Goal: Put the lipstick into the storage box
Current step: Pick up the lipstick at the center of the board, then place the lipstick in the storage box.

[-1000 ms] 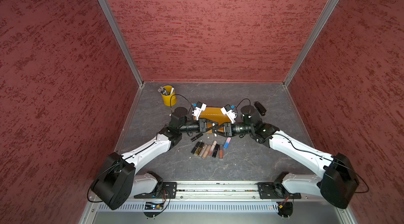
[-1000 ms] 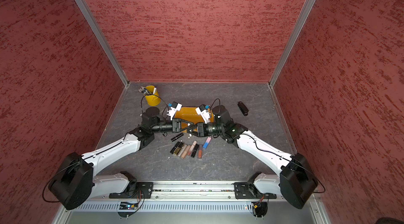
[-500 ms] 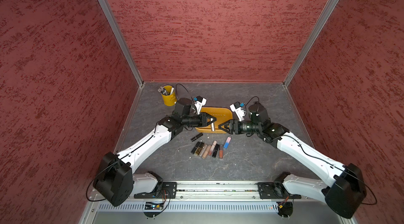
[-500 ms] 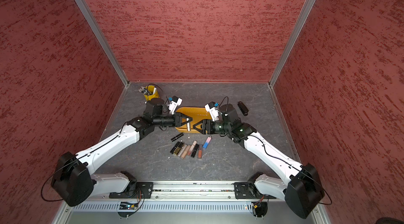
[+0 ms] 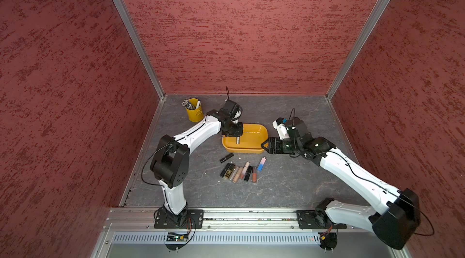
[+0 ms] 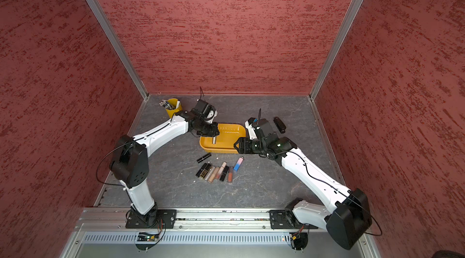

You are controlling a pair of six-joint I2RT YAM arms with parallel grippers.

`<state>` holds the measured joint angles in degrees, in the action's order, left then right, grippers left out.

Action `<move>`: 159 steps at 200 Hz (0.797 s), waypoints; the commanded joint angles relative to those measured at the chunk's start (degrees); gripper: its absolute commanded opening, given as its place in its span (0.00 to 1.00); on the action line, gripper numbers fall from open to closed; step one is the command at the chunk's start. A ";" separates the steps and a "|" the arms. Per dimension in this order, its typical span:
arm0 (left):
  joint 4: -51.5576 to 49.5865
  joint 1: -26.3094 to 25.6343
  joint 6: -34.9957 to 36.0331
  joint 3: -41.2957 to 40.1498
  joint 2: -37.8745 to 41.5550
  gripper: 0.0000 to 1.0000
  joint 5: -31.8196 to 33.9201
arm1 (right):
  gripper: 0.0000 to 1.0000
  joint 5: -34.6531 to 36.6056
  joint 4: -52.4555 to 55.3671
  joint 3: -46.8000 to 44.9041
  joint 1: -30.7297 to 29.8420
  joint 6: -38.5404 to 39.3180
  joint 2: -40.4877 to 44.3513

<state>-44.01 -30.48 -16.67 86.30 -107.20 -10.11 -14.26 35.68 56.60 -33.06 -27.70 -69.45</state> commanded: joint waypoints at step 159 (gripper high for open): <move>-8.56 3.31 5.69 12.81 -17.92 0.13 6.18 | 0.70 -2.46 -3.62 -7.07 0.26 -1.70 -5.33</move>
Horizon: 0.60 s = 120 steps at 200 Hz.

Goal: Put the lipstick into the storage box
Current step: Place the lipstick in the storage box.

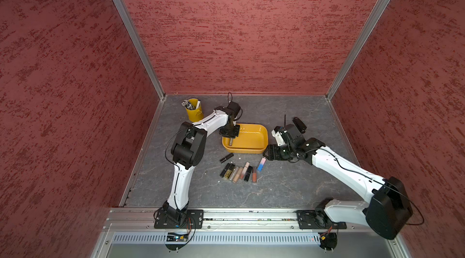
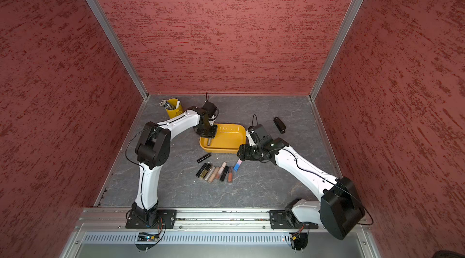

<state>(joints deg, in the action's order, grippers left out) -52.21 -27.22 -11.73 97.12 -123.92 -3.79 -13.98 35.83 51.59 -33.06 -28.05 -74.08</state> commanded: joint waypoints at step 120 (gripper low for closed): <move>-1.56 0.24 0.98 4.65 -4.38 0.21 -0.69 | 0.72 -12.68 -24.67 -4.00 0.22 -1.18 -3.40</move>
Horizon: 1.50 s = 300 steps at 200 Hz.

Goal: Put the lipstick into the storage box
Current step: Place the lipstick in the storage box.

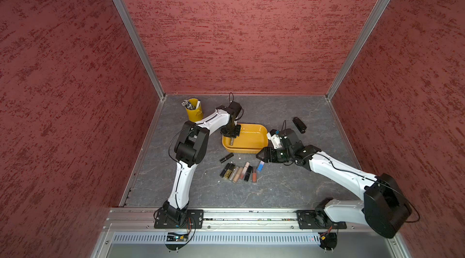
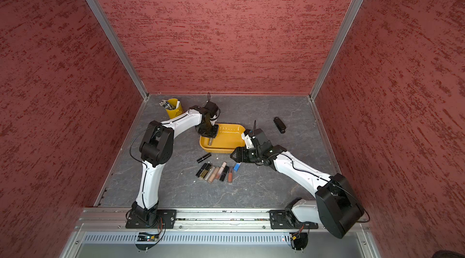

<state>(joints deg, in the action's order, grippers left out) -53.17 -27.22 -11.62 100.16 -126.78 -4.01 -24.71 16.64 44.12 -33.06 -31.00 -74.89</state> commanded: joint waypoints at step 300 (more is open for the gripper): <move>24.14 -0.37 -9.43 -29.38 38.74 0.51 -21.27 | 0.71 8.44 10.48 3.88 -1.13 -0.92 1.90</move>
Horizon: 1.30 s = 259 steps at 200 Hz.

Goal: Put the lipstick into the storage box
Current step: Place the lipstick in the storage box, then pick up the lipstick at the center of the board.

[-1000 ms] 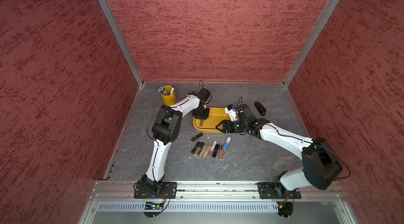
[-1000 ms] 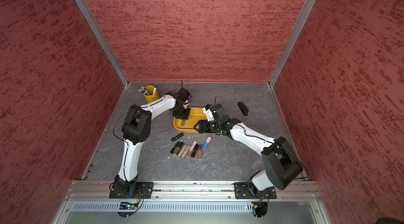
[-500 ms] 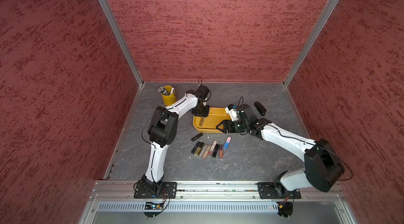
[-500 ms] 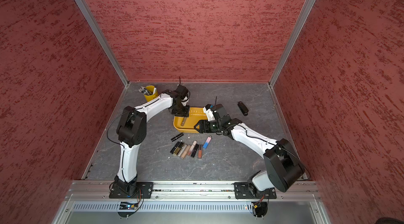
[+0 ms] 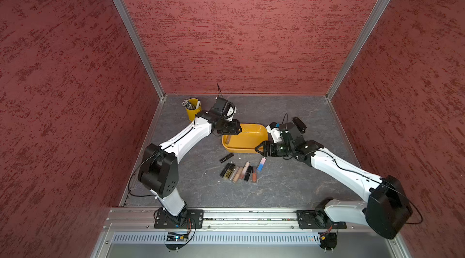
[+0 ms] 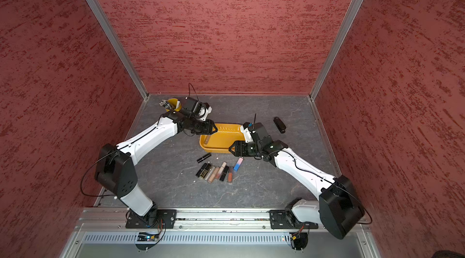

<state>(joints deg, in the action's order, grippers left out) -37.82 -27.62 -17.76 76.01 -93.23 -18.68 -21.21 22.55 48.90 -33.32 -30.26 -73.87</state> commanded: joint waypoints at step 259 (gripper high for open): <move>36.13 -1.12 -10.59 -42.29 30.73 0.86 -16.63 | 0.71 27.55 7.11 5.78 -11.48 -20.74 -22.00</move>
<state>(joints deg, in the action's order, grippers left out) -1.69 -28.69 -29.74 33.61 -62.72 -34.85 4.80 28.99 52.60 -44.25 -51.20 -94.11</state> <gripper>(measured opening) 0.855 0.712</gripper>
